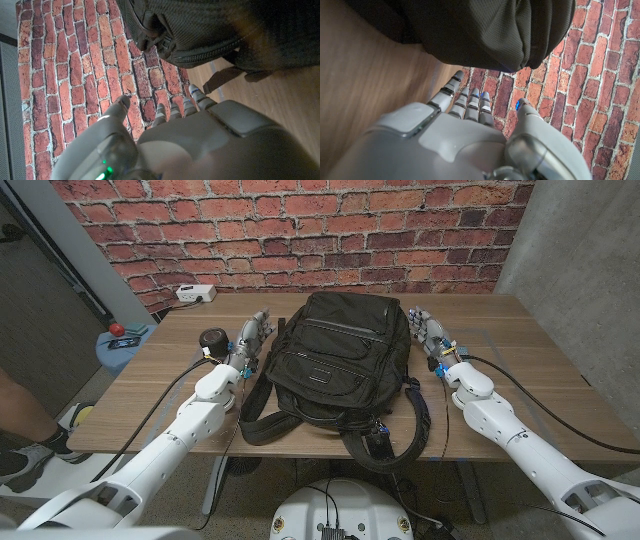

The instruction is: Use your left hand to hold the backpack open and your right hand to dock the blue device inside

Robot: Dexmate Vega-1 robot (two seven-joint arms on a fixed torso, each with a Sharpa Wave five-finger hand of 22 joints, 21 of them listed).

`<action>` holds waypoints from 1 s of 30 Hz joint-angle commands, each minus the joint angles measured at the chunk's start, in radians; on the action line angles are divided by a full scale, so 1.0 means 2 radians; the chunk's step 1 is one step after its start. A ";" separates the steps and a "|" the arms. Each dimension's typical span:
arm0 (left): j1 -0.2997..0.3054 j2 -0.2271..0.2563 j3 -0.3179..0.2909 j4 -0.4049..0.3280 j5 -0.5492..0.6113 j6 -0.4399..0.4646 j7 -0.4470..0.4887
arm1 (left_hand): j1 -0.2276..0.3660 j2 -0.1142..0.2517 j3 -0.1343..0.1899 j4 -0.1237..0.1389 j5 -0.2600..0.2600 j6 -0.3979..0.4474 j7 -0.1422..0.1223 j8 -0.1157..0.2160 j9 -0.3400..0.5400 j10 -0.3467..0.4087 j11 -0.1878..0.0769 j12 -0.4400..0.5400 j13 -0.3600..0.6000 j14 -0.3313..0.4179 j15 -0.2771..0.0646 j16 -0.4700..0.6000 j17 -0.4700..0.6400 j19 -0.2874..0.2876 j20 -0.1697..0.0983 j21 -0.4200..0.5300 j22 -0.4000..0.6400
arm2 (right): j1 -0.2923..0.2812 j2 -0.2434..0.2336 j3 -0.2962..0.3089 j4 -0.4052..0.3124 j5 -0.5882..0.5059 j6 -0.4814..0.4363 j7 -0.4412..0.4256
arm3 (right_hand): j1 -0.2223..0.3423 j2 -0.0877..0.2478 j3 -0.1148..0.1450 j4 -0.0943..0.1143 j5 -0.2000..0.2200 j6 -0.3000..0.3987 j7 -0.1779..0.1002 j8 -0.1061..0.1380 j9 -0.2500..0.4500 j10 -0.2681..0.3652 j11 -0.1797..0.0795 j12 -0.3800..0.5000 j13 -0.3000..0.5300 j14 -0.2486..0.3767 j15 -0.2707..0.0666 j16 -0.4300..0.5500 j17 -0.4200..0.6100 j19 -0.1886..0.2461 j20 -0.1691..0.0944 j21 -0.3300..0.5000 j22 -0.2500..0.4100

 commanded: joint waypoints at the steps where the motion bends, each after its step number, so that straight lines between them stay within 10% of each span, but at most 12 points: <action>1: 0.017 0.012 0.001 -0.026 0.008 0.006 0.011 | 0.006 -0.001 0.003 -0.001 0.003 0.002 -0.002 0.002 0.001 -0.004 0.000 0.003 0.003 0.000 0.005 0.003 0.001 0.005 -0.001 0.002 0.002 | -0.011 0.002 0.001 -0.003 0.003 0.004 -0.007 | 0.005 0.000 0.004 -0.001 0.002 0.003 -0.001 0.003 0.001 0.004 -0.001 0.001 0.001 0.005 0.002 0.003 0.002 0.003 -0.010 0.002 0.002; 30: 0.054 0.052 -0.017 -0.093 0.017 0.017 0.032 | 0.010 -0.004 0.003 -0.007 0.004 0.004 0.000 0.001 0.002 0.000 0.001 0.003 0.003 0.001 0.005 0.001 0.001 0.007 -0.001 -0.004 0.002 | 0.006 0.000 -0.006 0.010 -0.009 0.007 0.004 | 0.006 -0.001 0.002 -0.004 0.002 0.003 -0.001 0.002 0.000 0.002 -0.001 -0.002 0.000 0.003 0.003 0.001 0.002 0.003 -0.009 0.002 0.002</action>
